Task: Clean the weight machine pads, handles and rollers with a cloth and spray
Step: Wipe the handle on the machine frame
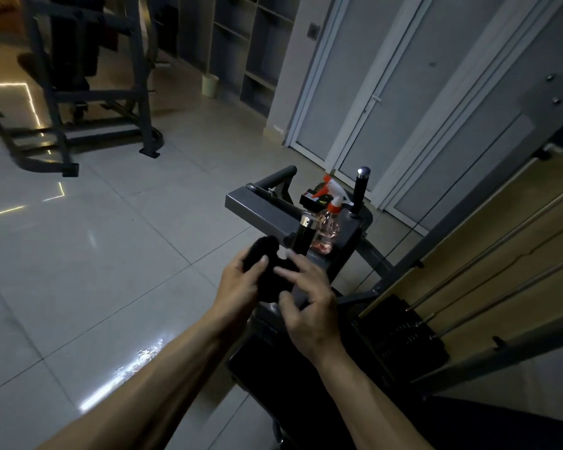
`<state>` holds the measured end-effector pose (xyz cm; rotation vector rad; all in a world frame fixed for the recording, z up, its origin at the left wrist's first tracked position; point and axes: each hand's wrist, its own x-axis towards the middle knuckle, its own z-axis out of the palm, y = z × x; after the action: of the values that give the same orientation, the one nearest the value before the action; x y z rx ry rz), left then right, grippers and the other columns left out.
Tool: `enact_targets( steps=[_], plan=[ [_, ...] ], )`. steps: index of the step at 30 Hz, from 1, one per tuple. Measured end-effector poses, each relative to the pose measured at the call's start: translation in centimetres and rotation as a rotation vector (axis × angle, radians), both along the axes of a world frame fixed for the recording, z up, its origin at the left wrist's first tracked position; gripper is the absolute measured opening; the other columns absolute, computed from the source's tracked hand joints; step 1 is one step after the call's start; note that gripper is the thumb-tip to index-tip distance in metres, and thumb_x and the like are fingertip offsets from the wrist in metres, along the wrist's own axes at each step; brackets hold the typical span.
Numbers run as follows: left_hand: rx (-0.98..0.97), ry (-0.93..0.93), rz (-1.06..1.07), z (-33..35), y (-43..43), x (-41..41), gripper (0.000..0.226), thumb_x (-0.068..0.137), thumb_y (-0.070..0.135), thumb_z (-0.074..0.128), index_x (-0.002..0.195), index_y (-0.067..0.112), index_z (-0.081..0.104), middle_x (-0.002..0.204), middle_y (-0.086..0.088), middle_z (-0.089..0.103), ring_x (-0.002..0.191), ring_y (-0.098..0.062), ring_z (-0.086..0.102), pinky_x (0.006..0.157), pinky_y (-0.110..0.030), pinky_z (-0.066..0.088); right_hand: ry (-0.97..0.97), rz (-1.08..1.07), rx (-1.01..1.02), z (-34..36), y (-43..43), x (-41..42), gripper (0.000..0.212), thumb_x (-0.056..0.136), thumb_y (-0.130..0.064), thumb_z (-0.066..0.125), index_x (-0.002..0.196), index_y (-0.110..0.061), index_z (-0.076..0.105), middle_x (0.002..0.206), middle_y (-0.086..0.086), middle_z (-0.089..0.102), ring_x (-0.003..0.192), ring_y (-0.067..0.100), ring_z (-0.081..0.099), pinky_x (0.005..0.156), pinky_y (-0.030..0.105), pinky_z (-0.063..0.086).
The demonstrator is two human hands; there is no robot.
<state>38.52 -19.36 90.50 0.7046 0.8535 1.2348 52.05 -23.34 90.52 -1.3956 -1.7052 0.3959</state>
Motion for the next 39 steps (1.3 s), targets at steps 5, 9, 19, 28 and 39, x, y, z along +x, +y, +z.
enact_targets(
  steps=[5,9,19,28,39],
  plan=[
    [0.515,0.694,0.029,1.7,4.2,2.2,0.073,0.093,0.001,0.048,0.156,0.037,0.038,0.130,-0.005,0.058,0.106,-0.020,0.057,0.088,-0.029,0.050,0.182,-0.254,-0.296,-0.9,2.5,3.5,0.045,0.094,-0.001,0.056,0.134,-0.020,0.064,0.144,-0.004,0.056,0.136,0.010,0.052,0.114,0.032,0.042],
    [0.680,0.815,-0.035,0.1,3.9,4.2,0.066,0.095,0.017,0.067,0.152,0.039,0.043,0.141,-0.003,0.055,0.125,-0.020,0.055,0.106,-0.033,0.048,0.188,-0.166,-0.534,-3.3,2.5,2.6,0.054,0.080,-0.011,0.049,0.130,-0.022,0.067,0.127,0.002,0.071,0.124,0.019,0.064,0.110,0.045,0.050],
    [0.778,0.886,0.084,-8.3,-0.5,2.8,0.077,0.083,0.014,0.058,0.156,0.032,0.039,0.153,-0.001,0.046,0.127,-0.021,0.057,0.099,-0.038,0.055,0.223,-0.087,-0.515,-2.9,2.7,2.9,0.071,0.092,0.008,0.043,0.148,-0.033,0.054,0.140,-0.016,0.062,0.129,-0.003,0.056,0.113,0.032,0.047],
    [0.535,0.880,-0.018,-9.4,-0.8,-0.4,0.084,0.072,0.002,0.057,0.147,0.038,0.052,0.120,0.008,0.066,0.107,-0.016,0.066,0.093,-0.018,0.050,0.245,-0.102,-0.554,-2.3,2.6,2.6,0.051,0.100,-0.007,0.053,0.144,-0.032,0.058,0.129,-0.013,0.069,0.122,0.000,0.062,0.109,0.035,0.050],
    [0.223,0.327,-0.212,0.8,6.9,2.4,0.032,0.095,-0.009,0.044,0.093,0.011,0.069,0.071,0.000,0.070,0.061,-0.013,0.063,0.050,-0.018,0.046,0.257,-0.193,-0.497,-4.4,2.8,1.6,0.048,0.094,0.006,0.052,0.119,-0.031,0.069,0.110,-0.015,0.074,0.107,-0.004,0.067,0.090,0.010,0.048]
  ],
)
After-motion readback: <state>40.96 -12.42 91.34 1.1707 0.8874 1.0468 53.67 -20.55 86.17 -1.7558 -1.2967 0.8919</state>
